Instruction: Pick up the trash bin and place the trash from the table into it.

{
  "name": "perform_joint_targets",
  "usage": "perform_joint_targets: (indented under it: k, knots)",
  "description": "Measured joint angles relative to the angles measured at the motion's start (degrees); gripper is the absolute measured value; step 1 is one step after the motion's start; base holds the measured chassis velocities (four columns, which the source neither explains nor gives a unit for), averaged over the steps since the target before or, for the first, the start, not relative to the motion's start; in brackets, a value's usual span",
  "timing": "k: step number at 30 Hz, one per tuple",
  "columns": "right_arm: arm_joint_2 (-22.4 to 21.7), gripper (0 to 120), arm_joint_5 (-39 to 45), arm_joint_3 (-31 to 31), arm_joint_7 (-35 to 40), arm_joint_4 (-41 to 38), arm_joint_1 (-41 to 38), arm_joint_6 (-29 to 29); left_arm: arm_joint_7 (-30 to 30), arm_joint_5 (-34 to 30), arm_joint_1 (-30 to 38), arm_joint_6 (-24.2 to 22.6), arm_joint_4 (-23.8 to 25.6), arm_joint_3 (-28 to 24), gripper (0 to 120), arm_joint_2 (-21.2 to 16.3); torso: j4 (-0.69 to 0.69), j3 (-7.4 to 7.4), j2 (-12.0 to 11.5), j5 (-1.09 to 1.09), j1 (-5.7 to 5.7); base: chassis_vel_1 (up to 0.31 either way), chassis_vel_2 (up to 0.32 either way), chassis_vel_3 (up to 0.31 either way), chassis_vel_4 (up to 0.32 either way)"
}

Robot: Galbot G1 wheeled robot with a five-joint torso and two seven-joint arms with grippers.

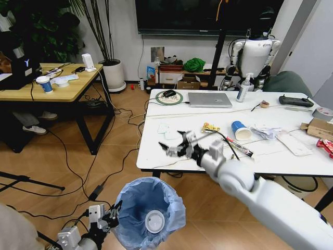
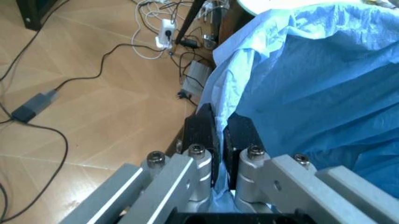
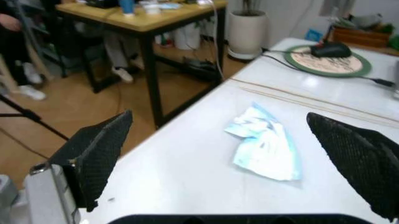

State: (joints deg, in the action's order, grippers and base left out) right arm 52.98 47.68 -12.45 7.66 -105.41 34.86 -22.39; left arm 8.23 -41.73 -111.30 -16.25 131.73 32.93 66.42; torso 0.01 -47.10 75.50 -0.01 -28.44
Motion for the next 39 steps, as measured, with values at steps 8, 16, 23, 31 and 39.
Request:
perform_joint_targets:
  k: [8, 16, 23, 31, 39]
  knots:
    - [5.81, 100, -0.54, -1.55, 0.65, 12.93, -5.87, -2.97, -0.08, 0.72, -0.43, 0.16, -0.17, 0.12, 0, 1.13, -0.01, 0.0, 0.0, 0.0, 0.0, 0.0, 0.0, 0.0, 0.0]
    - [12.81, 100, -2.76, -3.39, -1.53, 22.14, -10.22, -3.88, -0.04, 0.84, -0.3, 0.18, -0.49, 0.26, 0, 1.81, -0.01, 0.0, 0.0, 0.0, 0.0, 0.0, 0.0, 0.0, 0.0]
    - [17.75, 100, -6.3, -4.49, -2.97, 28.72, -12.39, -3.56, 0.0, 0.85, -0.37, 0.23, -0.46, 0.66, 0, 1.99, 0.0, 0.0, 0.0, -0.01, 0.01, 0.0, 0.0, 0.0, 0.0]
    - [19.48, 100, -8.87, -4.37, -4.39, 34.28, -13.02, -2.39, 0.07, 0.62, -0.5, 0.3, -0.24, 0.96, 0, 1.86, -0.01, 0.01, 0.0, -0.01, 0.01, 0.0, 0.0, 0.0, 0.0]
    - [19.84, 100, -10.48, -3.75, -5.14, 38.15, -12.66, -1.21, 0.27, 0.11, -0.57, 0.38, 0.02, 1.37, 0, 1.48, -0.01, 0.0, 0.0, 0.01, 0.01, 0.0, 0.0, 0.0, 0.0]
